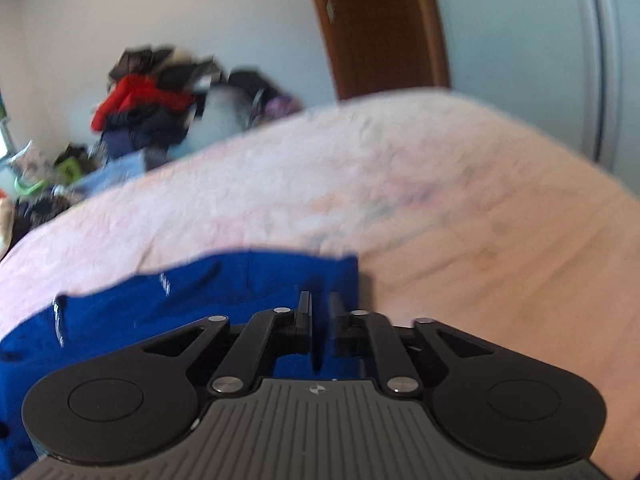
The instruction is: Fold small clothes
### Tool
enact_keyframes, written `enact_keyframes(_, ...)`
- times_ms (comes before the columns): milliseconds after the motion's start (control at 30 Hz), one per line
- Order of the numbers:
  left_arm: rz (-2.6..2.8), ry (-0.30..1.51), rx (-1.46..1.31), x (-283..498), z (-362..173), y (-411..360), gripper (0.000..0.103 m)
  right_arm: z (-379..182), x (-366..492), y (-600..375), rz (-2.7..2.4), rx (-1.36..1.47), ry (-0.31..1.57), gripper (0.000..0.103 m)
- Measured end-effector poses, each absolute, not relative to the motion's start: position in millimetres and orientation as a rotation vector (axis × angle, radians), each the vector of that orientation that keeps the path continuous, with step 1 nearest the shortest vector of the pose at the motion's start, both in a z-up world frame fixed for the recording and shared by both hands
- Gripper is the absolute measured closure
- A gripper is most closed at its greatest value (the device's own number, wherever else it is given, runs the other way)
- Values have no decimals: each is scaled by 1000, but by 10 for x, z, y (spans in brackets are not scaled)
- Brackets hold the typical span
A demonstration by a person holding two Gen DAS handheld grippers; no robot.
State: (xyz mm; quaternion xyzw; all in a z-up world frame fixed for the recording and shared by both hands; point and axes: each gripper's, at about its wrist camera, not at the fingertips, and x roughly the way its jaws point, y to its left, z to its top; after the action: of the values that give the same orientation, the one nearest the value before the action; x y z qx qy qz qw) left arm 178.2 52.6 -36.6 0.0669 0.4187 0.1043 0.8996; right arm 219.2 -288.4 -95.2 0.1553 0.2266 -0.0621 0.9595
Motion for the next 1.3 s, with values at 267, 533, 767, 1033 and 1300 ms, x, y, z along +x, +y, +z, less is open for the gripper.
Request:
enact_keyframes(267,210,869,126,1739,-362,533,10,-1109,2462,-2505,26,196,652,78)
enact_keyframes(533,206,868,121,1682,-377,561,10,-1069,2297,-2399,45,121,660,58)
enact_keyframes(767,203,883,119,1548,-434,587,10,-1053,2078,-2351,72,75,671,33)
enact_keyframes(1033,118,879,106,1113,-380,807,10,-869,1458,-2830,46,178,592,34)
enact_keyframes(1300,-55,929,-93,692,-389,1528,10,-563,616,-3373,-99,-54,555,23)
